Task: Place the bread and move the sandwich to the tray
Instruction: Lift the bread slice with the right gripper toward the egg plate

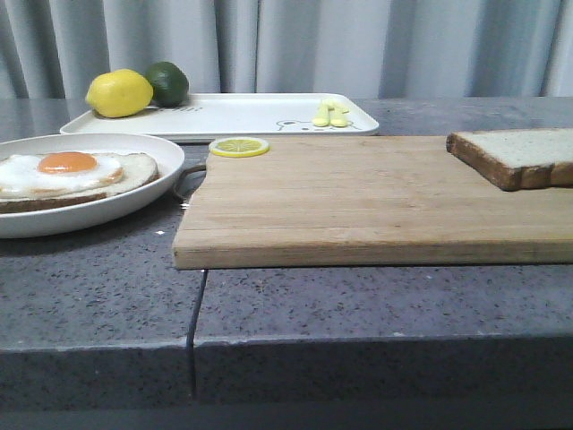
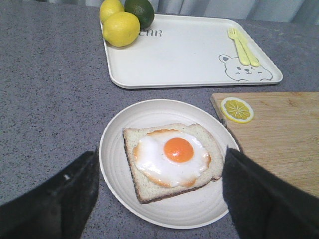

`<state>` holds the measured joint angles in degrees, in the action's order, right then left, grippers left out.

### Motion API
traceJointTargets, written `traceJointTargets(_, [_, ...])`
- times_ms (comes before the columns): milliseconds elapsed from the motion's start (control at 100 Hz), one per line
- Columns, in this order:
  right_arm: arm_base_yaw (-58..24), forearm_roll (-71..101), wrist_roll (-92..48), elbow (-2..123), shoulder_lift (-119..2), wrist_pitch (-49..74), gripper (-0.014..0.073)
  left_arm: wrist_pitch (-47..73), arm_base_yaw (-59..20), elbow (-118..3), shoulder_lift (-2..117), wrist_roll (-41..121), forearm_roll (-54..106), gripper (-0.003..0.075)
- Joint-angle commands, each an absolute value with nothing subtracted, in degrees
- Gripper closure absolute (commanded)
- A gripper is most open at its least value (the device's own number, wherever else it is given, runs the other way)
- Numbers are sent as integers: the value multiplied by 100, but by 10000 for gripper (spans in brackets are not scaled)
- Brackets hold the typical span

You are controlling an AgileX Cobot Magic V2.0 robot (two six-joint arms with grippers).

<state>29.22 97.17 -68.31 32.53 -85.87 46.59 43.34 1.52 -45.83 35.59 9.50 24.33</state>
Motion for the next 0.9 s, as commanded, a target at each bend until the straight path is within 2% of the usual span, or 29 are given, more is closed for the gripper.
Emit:
traceJointTargets(0, [2964,9634,-6817,3287,-8554,4562,365,3995,135,-4750,3590,898,2598,236])
traceJointTargets(190, [2964,9634,-6817,3287,-8554,4562,650,3995,135,-4750,3590,898,2598,236])
traceJointTargets(260, [2964,9641,-6817,3287,-8554,4568,718,3995,135,-4750,3590,898,2598,236])
traceJointTargets(520, [2964,9672,-6802,3519,-8278,5147,701,3995,135,-4750,3590,898,2598,236])
traceJointTargets(890, [2822,9684,-5633,4448,-6740,5534,701,3995,135,-4750,3590,898,2598,236])
